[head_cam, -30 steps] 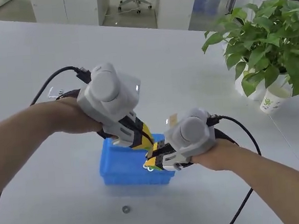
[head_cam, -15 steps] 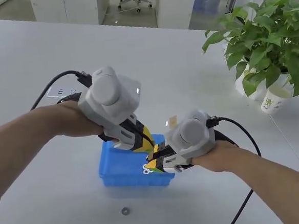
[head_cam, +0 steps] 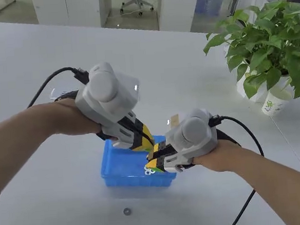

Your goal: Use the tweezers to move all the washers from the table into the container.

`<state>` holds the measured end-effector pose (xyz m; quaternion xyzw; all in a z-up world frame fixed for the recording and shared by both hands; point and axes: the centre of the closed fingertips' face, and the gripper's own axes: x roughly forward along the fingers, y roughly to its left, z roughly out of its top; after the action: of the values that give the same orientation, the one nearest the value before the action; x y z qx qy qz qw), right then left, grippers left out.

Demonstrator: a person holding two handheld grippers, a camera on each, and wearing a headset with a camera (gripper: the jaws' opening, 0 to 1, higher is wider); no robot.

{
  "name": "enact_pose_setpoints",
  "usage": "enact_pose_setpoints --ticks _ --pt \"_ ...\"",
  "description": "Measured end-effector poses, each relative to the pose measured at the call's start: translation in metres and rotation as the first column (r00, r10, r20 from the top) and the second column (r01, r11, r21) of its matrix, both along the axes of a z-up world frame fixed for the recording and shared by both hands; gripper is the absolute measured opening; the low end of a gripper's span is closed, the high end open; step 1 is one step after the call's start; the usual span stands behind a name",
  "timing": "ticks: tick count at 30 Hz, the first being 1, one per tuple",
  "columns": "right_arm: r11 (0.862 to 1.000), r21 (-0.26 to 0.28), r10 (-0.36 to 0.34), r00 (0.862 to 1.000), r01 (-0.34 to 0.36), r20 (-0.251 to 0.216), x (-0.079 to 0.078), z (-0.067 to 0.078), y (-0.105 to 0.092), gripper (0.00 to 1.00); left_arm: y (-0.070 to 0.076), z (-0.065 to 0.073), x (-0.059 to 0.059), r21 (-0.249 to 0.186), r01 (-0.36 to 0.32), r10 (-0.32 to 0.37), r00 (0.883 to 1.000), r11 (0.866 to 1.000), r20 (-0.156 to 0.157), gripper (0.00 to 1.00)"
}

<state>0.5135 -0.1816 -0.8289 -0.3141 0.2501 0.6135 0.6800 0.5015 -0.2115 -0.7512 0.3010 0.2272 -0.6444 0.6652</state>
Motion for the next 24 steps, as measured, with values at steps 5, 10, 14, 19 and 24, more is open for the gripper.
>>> enact_pose_setpoints --ticks 5,10,14,19,24 --pt "1.0 0.007 0.006 1.0 -0.006 0.008 -0.005 0.007 0.002 0.11 0.003 0.007 -0.004 -0.001 -0.004 0.004 1.0 1.0 0.003 0.05" --pt "1.0 0.013 0.009 1.0 -0.01 0.019 -0.008 0.014 0.006 0.11 0.006 0.014 -0.009 -0.003 -0.007 0.007 1.0 1.0 0.008 0.05" --pt "1.0 0.018 0.017 1.0 -0.017 0.021 -0.015 0.018 0.009 0.12 0.009 0.017 -0.015 0.003 -0.005 0.005 1.0 1.0 0.011 0.05" --pt "0.999 0.019 0.027 0.999 -0.028 0.028 -0.024 0.021 0.014 0.12 0.013 0.019 -0.024 0.012 -0.003 0.002 1.0 1.0 0.015 0.05" --pt "0.999 0.019 0.036 0.999 -0.037 0.027 -0.034 0.02 0.017 0.12 0.019 0.018 -0.034 0.021 -0.003 0.002 1.0 1.0 0.011 0.05"
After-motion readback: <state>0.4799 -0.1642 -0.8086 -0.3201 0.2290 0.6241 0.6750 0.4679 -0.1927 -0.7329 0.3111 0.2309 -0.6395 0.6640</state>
